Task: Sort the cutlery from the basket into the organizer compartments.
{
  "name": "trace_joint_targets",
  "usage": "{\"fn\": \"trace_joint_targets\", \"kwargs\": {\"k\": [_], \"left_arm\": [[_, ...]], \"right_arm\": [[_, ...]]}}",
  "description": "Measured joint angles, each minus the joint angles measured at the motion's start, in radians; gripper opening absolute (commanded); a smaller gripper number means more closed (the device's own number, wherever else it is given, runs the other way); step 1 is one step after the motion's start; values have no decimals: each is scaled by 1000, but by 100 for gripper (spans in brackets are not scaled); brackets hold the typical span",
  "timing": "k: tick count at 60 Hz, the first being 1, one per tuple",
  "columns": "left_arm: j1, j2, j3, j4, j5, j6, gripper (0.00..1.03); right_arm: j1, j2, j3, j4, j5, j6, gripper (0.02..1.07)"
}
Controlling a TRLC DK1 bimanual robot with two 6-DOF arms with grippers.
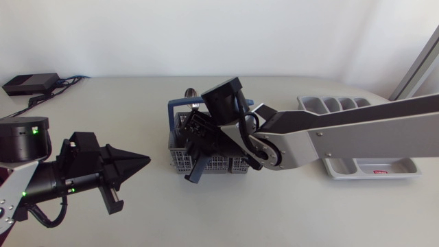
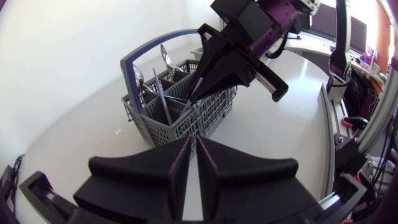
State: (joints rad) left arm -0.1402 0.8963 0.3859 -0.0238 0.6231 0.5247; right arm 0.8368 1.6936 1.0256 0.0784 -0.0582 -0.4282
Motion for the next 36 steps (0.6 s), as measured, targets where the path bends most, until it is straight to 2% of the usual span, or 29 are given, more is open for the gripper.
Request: {"fn": "trace_joint_targets", "kwargs": {"k": [20, 29, 36], "left_arm": [[-3, 0, -15, 0, -4, 0, 10], [-3, -11, -16, 0, -11, 0, 10], [-3, -35, -18, -1, -22, 0, 10]], "right_arm": [[0, 14, 37, -24, 4, -3, 8], [0, 16, 98, -129, 3, -7, 8], [4, 16, 175, -256, -24, -7, 8]]}}
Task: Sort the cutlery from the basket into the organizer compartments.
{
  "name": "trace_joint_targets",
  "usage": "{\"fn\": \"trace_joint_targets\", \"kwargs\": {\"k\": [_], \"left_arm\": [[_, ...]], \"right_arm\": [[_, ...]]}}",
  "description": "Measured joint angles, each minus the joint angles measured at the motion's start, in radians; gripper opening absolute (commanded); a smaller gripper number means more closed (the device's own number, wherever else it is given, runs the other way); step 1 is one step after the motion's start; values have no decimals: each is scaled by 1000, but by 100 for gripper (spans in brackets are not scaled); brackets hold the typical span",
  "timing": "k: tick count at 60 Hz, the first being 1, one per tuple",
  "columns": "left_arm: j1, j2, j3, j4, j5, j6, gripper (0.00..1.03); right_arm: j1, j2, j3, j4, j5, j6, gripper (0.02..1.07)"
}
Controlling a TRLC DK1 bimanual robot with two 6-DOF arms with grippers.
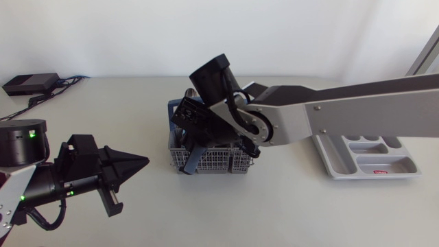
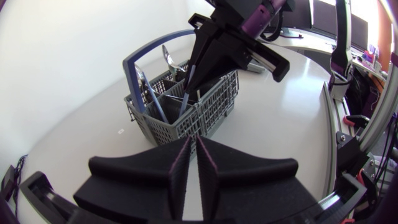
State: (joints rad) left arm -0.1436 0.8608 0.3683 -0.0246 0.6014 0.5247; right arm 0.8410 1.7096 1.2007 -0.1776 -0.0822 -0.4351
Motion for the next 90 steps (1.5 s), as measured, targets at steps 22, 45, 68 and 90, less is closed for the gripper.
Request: {"fn": "trace_joint_targets", "kwargs": {"k": [22, 45, 68, 90], "left_arm": [[-34, -41, -4, -11, -32, 0, 10], [-50, -78, -8, -31, -55, 0, 10], [-61, -99, -10, -38, -80, 0, 10], [-71, -110, -11, -38, -86, 0, 10]], "right_arm": [[19, -29, 171, -275, -22, 16, 8], [37, -36, 425, -578, -22, 22, 8], [48, -154, 461, -756, 25, 54, 8], [-183, -417, 317, -931, 80, 83, 8]]}}
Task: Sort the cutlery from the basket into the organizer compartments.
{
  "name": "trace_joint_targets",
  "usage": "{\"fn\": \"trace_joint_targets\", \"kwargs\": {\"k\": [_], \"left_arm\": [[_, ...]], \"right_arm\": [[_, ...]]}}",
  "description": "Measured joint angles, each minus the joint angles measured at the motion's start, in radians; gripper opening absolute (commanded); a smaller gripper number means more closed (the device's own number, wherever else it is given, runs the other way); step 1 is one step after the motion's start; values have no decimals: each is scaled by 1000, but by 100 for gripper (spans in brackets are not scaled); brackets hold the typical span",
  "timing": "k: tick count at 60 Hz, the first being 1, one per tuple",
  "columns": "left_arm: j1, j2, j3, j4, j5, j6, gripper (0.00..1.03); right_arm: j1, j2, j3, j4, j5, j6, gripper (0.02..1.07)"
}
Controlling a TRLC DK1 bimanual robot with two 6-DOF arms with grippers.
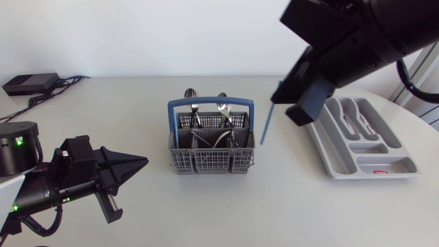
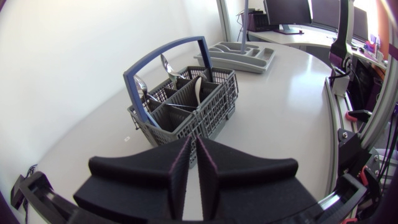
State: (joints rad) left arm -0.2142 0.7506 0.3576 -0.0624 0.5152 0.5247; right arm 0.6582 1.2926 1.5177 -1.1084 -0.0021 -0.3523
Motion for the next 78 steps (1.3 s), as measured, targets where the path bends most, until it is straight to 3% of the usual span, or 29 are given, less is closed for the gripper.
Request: {"fn": "trace_joint_targets", "kwargs": {"k": [22, 38, 58, 78], "left_arm": [[-44, 0, 0, 0, -40, 0, 10], [-56, -28, 0, -14, -55, 0, 10], [-56, -69, 0, -34, -61, 0, 10], [-56, -75, -7, -37, -62, 0, 10]], "right_arm": [[-433, 0, -99, -44, -26, -96, 8], [-629, 142, -100, -36, -27, -124, 8], [-761, 396, -16, -18, -27, -143, 8], [-781, 657, 214, -21, -33, -120, 9]]}}
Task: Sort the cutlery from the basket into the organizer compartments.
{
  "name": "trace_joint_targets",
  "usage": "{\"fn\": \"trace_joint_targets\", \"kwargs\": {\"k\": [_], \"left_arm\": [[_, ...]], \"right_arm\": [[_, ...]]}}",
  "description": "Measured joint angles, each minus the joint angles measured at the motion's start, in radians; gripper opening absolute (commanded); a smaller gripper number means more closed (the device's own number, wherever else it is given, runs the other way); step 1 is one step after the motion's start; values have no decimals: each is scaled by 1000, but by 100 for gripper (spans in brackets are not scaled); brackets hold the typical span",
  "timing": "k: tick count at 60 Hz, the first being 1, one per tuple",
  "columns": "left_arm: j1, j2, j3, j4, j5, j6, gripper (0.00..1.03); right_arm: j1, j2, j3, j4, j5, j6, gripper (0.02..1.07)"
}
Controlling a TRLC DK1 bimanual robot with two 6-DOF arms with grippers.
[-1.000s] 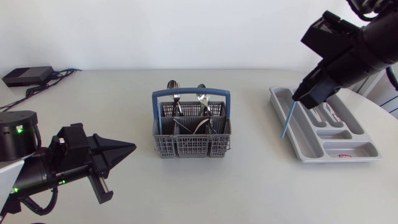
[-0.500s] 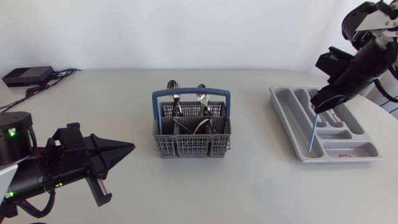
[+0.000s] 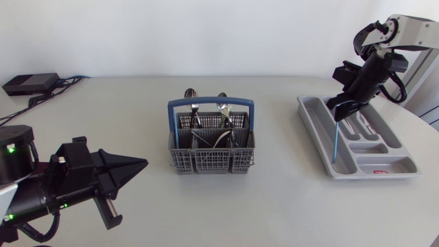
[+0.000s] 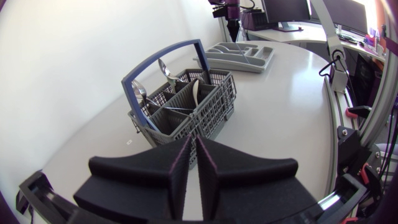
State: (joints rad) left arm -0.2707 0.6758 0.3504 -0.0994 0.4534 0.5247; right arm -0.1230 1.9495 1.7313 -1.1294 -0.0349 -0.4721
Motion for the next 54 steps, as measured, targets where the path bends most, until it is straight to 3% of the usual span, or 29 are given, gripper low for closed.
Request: {"fn": "trace_joint_targets", "kwargs": {"k": [18, 23, 30, 39, 47, 54], "left_arm": [[0, -12, -3, -2, -8, 0, 10], [-1, -13, -3, -4, -10, 0, 10], [-14, -14, -3, -8, -23, 0, 10], [-27, -14, -3, -8, -40, 0, 10], [-27, -17, -3, -8, -41, 0, 10], [-27, -27, -4, -8, -44, 0, 10]], "right_arm": [[-33, 203, 172, 4, -37, 40, 11], [-36, 239, 193, 16, -44, 54, 23], [-37, 280, 216, 64, -47, 72, 25], [-36, 287, 208, 143, -22, 84, 52], [-29, 238, 115, 243, 16, 83, 64], [3, 96, -70, 361, 39, 78, 70]]}}
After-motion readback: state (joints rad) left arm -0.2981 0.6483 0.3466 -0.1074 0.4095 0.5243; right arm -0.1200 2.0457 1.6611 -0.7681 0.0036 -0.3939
